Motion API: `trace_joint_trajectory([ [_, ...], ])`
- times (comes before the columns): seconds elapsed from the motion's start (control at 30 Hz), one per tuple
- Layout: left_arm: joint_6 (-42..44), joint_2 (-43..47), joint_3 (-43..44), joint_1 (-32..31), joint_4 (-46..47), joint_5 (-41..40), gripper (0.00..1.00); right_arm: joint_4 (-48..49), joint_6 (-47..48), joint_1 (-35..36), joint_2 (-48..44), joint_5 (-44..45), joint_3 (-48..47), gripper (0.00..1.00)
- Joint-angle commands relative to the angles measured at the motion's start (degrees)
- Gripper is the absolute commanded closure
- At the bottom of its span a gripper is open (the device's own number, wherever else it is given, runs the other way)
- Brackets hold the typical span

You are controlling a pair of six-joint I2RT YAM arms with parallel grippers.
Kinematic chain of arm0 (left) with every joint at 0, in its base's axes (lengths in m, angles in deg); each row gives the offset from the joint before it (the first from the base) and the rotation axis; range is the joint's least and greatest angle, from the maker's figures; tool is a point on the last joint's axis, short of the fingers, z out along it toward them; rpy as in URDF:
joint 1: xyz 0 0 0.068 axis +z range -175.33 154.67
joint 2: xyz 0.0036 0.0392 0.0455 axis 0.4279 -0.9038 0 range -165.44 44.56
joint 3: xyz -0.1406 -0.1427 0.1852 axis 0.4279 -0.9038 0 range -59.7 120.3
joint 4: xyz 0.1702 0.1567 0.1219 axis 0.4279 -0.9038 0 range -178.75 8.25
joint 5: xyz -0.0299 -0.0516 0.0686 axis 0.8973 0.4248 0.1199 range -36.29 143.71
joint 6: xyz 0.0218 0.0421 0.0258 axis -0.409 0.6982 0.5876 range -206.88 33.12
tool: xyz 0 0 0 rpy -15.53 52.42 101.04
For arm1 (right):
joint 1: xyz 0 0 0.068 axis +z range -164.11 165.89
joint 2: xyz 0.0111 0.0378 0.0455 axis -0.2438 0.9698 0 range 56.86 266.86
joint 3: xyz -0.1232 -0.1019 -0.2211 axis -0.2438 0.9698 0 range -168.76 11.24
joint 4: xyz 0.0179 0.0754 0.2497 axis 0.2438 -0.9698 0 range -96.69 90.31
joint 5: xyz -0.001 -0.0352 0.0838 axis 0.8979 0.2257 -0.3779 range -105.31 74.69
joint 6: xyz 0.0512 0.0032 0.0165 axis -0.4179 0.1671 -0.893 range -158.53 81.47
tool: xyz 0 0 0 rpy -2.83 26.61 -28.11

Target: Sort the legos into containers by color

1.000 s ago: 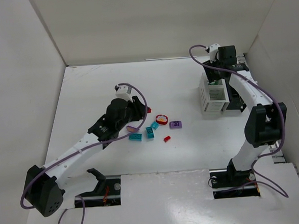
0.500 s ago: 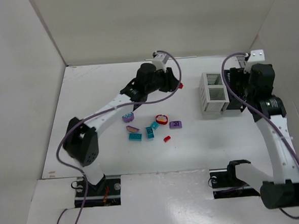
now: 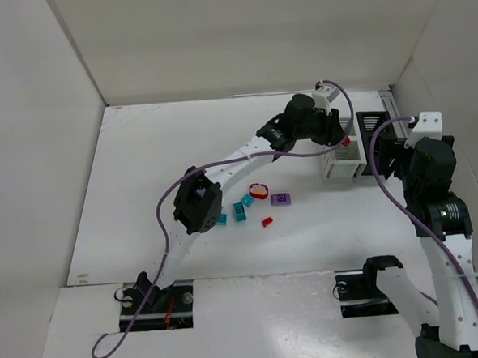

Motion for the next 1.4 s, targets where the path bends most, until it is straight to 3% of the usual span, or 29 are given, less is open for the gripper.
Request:
trace_joint_trajectory([
  [0.0,-1.74,-0.27,4.49,-0.95,5.21,-1.75,0.89,0.66,-0.07,0.0,-0.96,-1.07,0.87,0.01],
  [0.1,-2.8,-3.79,7.47,-0.95,5.22,-2.37,0.88,1.19,0.46,0.0,-0.96,-2.13,0.88,0.01],
  [0.2,-3.42,-4.93,7.48,-0.95,4.34,-2.38,0.79,1.72,0.47,0.0,-0.96,-3.62,0.88,0.01],
  [0.27,-2.9,-4.94,7.48,-0.95,4.34,-2.38,0.61,2.33,0.47,0.0,-0.96,-4.24,1.4,0.01],
  [0.37,-0.7,-2.31,5.47,-1.57,3.81,-3.43,0.47,2.85,1.0,0.0,-0.96,-4.77,1.4,0.01],
  [0.43,1.58,-0.55,3.02,-2.18,3.81,-3.43,0.29,3.38,1.61,0.0,-0.96,-5.56,1.4,0.01],
  [0.63,3.96,6.57,-0.5,-2.18,2.67,-2.11,0.01,3.39,3.8,0.0,-1.49,-7.05,1.4,0.01],
  [0.77,5.98,16.66,-10.94,-2.18,3.19,-3.59,0.01,3.39,8.19,0.0,-1.49,-12.84,1.4,0.01],
  [0.8,5.98,19.47,-17.15,-2.18,3.2,-5.09,0.01,4.17,12.03,0.0,-0.09,-15.47,2.01,0.01],
  [0.87,5.98,29.13,-24.3,-2.18,3.2,-11.49,0.01,4.96,14.43,0.0,1.58,-24.25,2.02,0.01],
  [0.9,5.2,32.82,-32.86,-2.18,3.2,-14.21,0.01,5.49,16.53,0.78,3.42,-27.33,2.54,0.02],
  [0.97,2.14,44.55,-42.39,-2.18,5.21,-22.63,0.01,6.54,17.16,3.58,5.01,-29.64,3.16,0.02],
  [1.03,-1.12,52.07,-55.8,-2.18,5.22,-28.01,0.01,9.09,17.17,11.74,7.11,-26.85,4.21,0.02],
  [1.07,-2.7,59.24,-59.89,-1.66,4.53,-32.3,0.01,10.32,18.21,15.34,8.0,-23.79,4.91,0.02],
  [1.1,-5.85,62.62,-63.76,-1.05,3.73,-34.0,0.01,12.94,19.18,23.12,9.14,-22.36,4.92,0.02],
  [1.23,-15.43,76.34,-78.45,0.45,-5.04,-40.95,0.01,15.07,24.63,38.79,20.55,-17.35,3.08,0.02],
  [1.37,-27.13,87.59,-88.12,0.98,-11.74,-41.32,0.01,18.48,27.63,41.04,36.52,-17.34,0.44,0.06],
])
